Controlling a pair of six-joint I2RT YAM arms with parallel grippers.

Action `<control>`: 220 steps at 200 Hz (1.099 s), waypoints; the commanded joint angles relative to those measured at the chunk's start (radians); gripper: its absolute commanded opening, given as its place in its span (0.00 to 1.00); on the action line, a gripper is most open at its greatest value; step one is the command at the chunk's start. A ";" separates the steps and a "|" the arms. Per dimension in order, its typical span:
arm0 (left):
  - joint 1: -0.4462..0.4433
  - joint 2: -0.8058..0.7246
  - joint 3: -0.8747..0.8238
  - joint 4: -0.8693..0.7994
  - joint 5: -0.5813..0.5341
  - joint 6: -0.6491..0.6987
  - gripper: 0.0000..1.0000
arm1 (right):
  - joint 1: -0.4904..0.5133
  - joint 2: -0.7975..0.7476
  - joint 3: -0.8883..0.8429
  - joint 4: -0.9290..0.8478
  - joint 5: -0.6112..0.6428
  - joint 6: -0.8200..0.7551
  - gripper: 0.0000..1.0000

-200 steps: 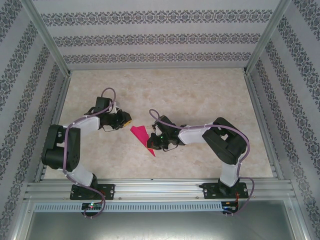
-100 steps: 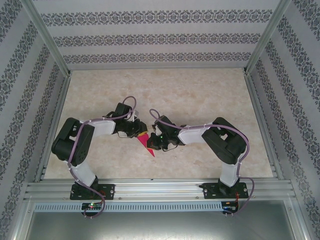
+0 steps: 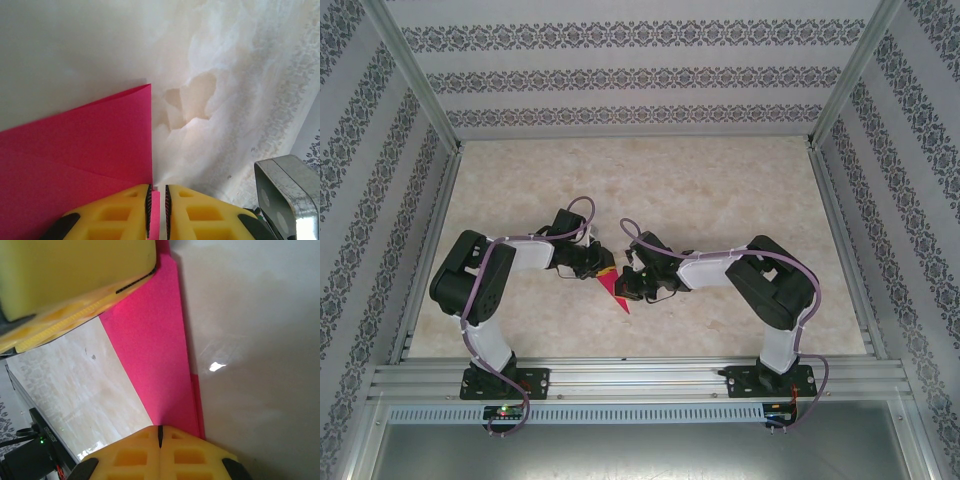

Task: Fold a paper plane with a square sheet of paper (pick it up from the middle)
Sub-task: Fold the wing for the fifth time at the center of the table.

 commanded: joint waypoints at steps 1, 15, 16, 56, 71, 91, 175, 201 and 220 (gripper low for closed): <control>-0.008 0.055 -0.016 -0.040 -0.079 0.024 0.19 | 0.013 0.021 -0.014 0.001 -0.045 0.009 0.00; -0.007 0.057 -0.014 -0.043 -0.085 0.026 0.19 | 0.017 0.032 -0.025 -0.033 -0.038 0.005 0.00; -0.007 0.057 -0.015 -0.044 -0.084 0.026 0.19 | 0.018 0.031 -0.026 -0.036 -0.037 0.005 0.00; 0.005 0.069 -0.029 -0.033 -0.106 0.007 0.18 | 0.048 -0.028 -0.116 -0.064 -0.019 -0.011 0.00; 0.012 0.072 -0.037 -0.024 -0.103 0.001 0.18 | 0.061 -0.053 -0.140 -0.083 -0.016 -0.024 0.00; 0.017 0.069 -0.040 -0.021 -0.104 0.002 0.18 | 0.073 -0.086 -0.179 -0.092 -0.016 -0.024 0.00; 0.016 0.055 -0.021 -0.030 -0.074 0.030 0.20 | 0.055 -0.224 -0.312 -0.002 -0.017 0.022 0.00; -0.007 0.012 0.016 -0.058 -0.053 0.048 0.23 | 0.016 -0.330 -0.307 -0.072 0.088 -0.004 0.00; -0.037 -0.048 0.100 -0.192 -0.110 0.088 0.26 | -0.014 -0.396 -0.297 -0.128 0.194 -0.027 0.06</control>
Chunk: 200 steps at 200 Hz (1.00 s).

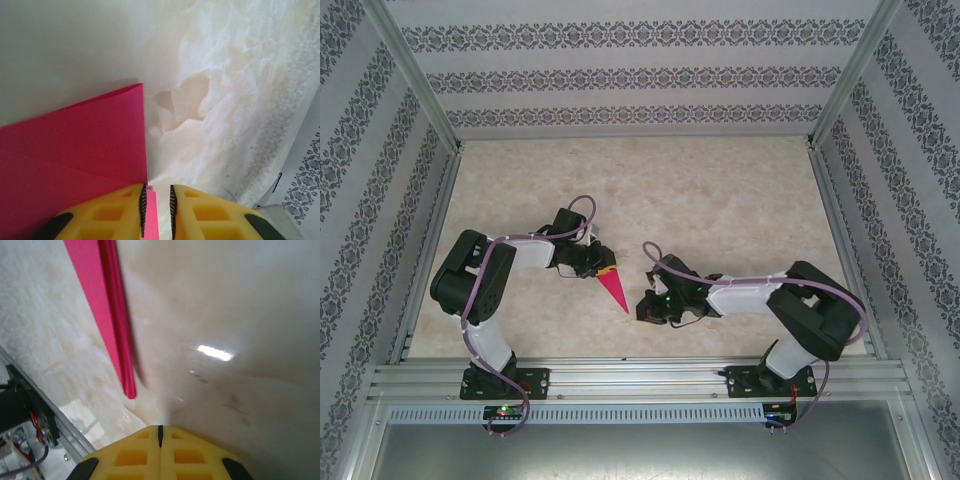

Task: Fold a paper plane with a square sheet of paper (pick it up from the middle)
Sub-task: Fold the wing for the fifth time at the center of the table, then move a paper plane to the center of the table.

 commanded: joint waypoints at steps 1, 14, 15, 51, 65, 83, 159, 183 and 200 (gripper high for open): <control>-0.033 -0.055 0.080 -0.177 -0.111 0.067 0.27 | -0.038 -0.090 0.009 -0.108 0.152 -0.031 0.07; -0.052 -0.108 0.145 -0.309 -0.190 0.101 0.33 | -0.043 -0.129 0.025 -0.129 0.227 -0.053 0.13; -0.054 -0.112 0.149 -0.320 -0.202 0.104 0.33 | -0.043 -0.133 0.026 -0.129 0.233 -0.055 0.14; -0.080 -0.255 0.213 -0.591 -0.489 0.075 0.63 | -0.044 -0.166 0.072 -0.141 0.390 -0.112 0.27; -0.090 -0.278 0.220 -0.655 -0.543 0.050 0.68 | -0.045 -0.142 0.094 -0.140 0.404 -0.125 0.28; -0.118 -0.256 0.252 -0.735 -0.589 0.019 0.69 | -0.042 -0.110 0.103 -0.098 0.399 -0.126 0.29; -0.192 -0.051 0.340 -0.776 -0.581 -0.037 0.70 | -0.037 0.022 0.152 0.039 0.296 -0.109 0.33; -0.193 -0.035 0.340 -0.750 -0.551 -0.030 0.69 | -0.035 0.051 0.164 0.051 0.260 -0.100 0.33; -0.190 -0.052 0.331 -0.770 -0.583 -0.034 0.63 | -0.036 0.074 0.181 0.054 0.227 -0.109 0.33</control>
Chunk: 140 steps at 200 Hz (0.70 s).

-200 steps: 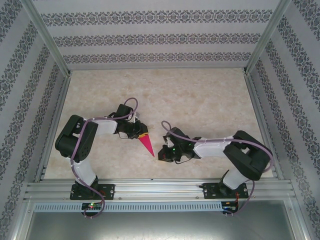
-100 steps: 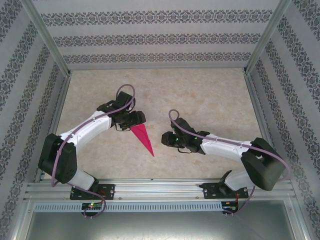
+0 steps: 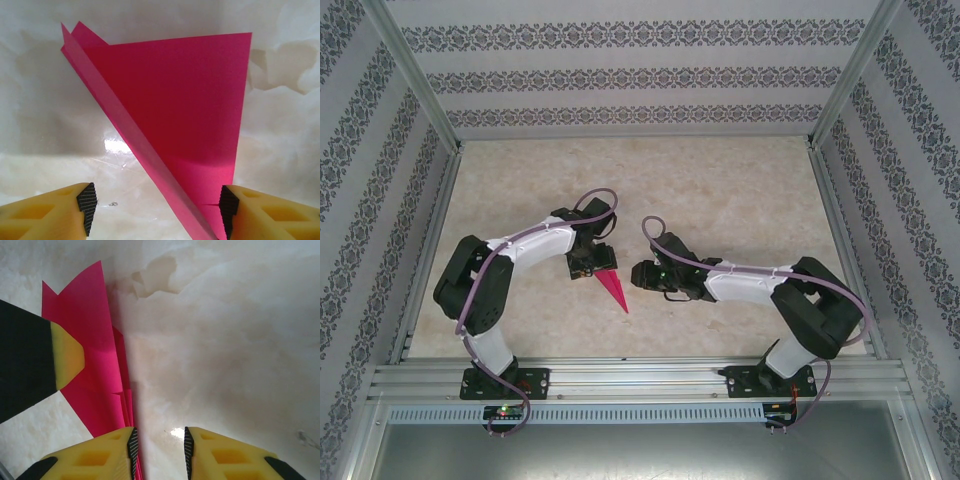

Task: Fold a paper plane with a square sheet of paper (pick it up from the middle)
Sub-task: Move a paper plane to the center of the table.

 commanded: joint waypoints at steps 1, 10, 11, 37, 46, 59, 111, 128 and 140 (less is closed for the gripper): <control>-0.006 -0.017 0.016 -0.055 -0.032 -0.017 0.62 | 0.006 0.033 0.039 0.029 -0.062 -0.012 0.33; -0.005 -0.037 0.002 -0.056 -0.048 -0.018 0.58 | 0.010 0.049 0.053 0.033 -0.082 -0.014 0.33; -0.005 -0.039 -0.001 -0.056 -0.049 -0.019 0.57 | 0.009 0.051 0.055 0.034 -0.085 -0.014 0.33; 0.002 -0.112 -0.067 -0.024 -0.054 -0.021 0.50 | 0.025 0.109 0.098 0.065 -0.155 -0.020 0.35; 0.006 -0.134 -0.087 -0.018 -0.056 -0.023 0.49 | 0.030 0.125 0.108 0.066 -0.159 -0.020 0.35; 0.012 -0.150 -0.107 -0.010 -0.050 -0.021 0.47 | 0.029 0.143 0.118 0.074 -0.169 -0.019 0.35; 0.023 -0.164 -0.149 -0.002 -0.046 -0.017 0.39 | 0.023 0.198 0.165 0.069 -0.208 -0.034 0.39; 0.023 -0.167 -0.155 -0.001 -0.049 -0.016 0.38 | 0.012 0.201 0.166 0.058 -0.190 -0.037 0.40; 0.025 -0.167 -0.154 -0.001 -0.051 -0.014 0.38 | 0.006 0.209 0.177 0.050 -0.192 -0.046 0.41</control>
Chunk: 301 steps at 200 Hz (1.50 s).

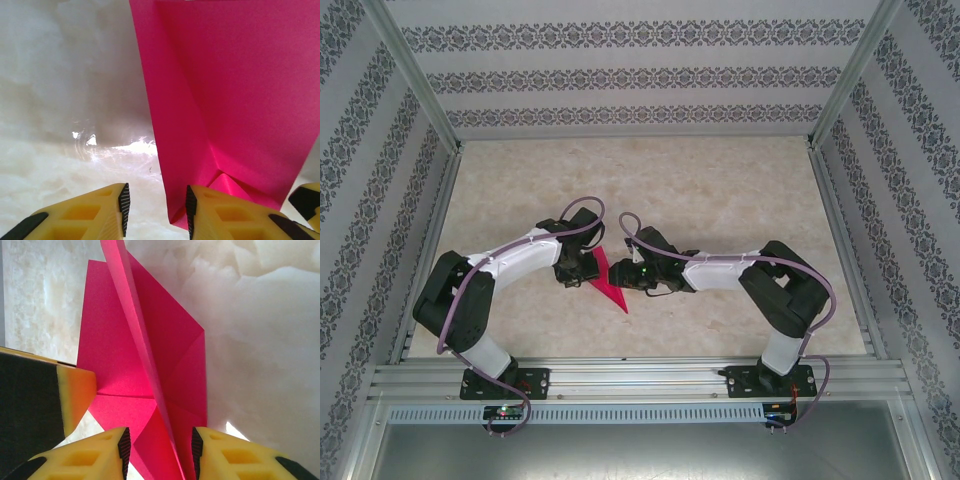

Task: Fold a paper plane with a square sheet of paper (pick it up from the middle)
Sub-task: Move a paper plane to the center of the table.

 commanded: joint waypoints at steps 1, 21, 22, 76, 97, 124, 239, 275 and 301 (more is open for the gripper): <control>0.009 -0.026 -0.009 0.000 -0.022 -0.004 0.38 | -0.018 0.023 0.031 -0.011 -0.010 -0.031 0.41; 0.011 -0.026 -0.007 -0.001 -0.022 -0.002 0.38 | -0.017 0.045 0.047 -0.030 -0.020 -0.038 0.42; 0.011 -0.026 -0.007 0.000 -0.023 -0.002 0.38 | -0.017 0.047 0.046 -0.028 -0.022 -0.037 0.42; 0.011 -0.026 -0.010 0.001 -0.021 0.001 0.37 | -0.008 0.051 0.042 0.009 -0.065 -0.042 0.43; 0.010 -0.027 -0.011 0.003 -0.019 0.000 0.36 | -0.002 0.031 0.036 0.011 -0.077 -0.060 0.43; 0.010 -0.035 -0.016 0.008 -0.018 -0.002 0.36 | 0.001 0.028 0.030 0.009 -0.067 -0.066 0.45; 0.010 -0.043 -0.020 0.007 -0.024 -0.005 0.34 | 0.034 0.064 0.074 -0.070 -0.018 -0.129 0.39; 0.010 -0.048 -0.019 0.007 -0.026 -0.007 0.34 | 0.047 0.084 0.106 -0.114 0.010 -0.156 0.33; 0.011 -0.056 -0.023 0.006 -0.025 -0.006 0.34 | 0.055 0.098 0.132 -0.147 0.022 -0.175 0.30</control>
